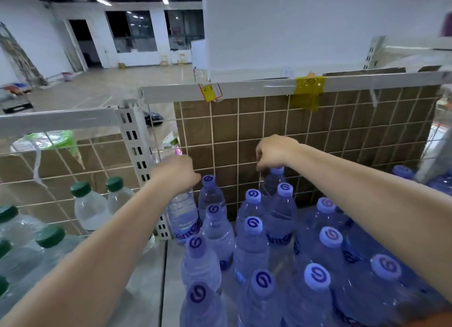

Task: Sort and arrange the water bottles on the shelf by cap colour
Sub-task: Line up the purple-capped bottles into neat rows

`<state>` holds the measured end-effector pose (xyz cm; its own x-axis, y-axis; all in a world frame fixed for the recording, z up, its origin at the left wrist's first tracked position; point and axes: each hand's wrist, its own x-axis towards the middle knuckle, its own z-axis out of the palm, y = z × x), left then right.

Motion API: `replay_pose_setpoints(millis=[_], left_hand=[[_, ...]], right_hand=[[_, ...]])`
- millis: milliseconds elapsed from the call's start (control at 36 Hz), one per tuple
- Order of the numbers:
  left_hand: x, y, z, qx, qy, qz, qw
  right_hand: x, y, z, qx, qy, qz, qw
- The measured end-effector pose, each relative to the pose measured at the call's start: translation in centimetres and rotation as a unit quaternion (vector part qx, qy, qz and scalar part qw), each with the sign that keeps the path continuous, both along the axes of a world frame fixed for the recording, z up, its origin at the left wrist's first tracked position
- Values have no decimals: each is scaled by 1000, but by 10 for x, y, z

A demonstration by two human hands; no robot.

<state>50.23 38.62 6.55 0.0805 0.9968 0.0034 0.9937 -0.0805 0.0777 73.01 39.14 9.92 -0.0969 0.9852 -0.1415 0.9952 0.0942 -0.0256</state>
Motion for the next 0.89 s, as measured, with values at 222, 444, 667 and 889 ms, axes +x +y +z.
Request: replay_pose_setpoints(millis=[222,444,667,889], left_hand=[[10,-2,-10,-39,-109,-87,989],[8,-3,-11,-47,-146,-91,984],[5,-1,-14,-46,-166,-89,981],[8,0,-24,-48,-184,-80,979]], right_hand=[[15,5,-24,-55,-14,-60,997],[0,6,-32,-30,88,-28,995],[-5,6,-29,-34,131,5,991],[-17,6,-20,-49,170,66,982]])
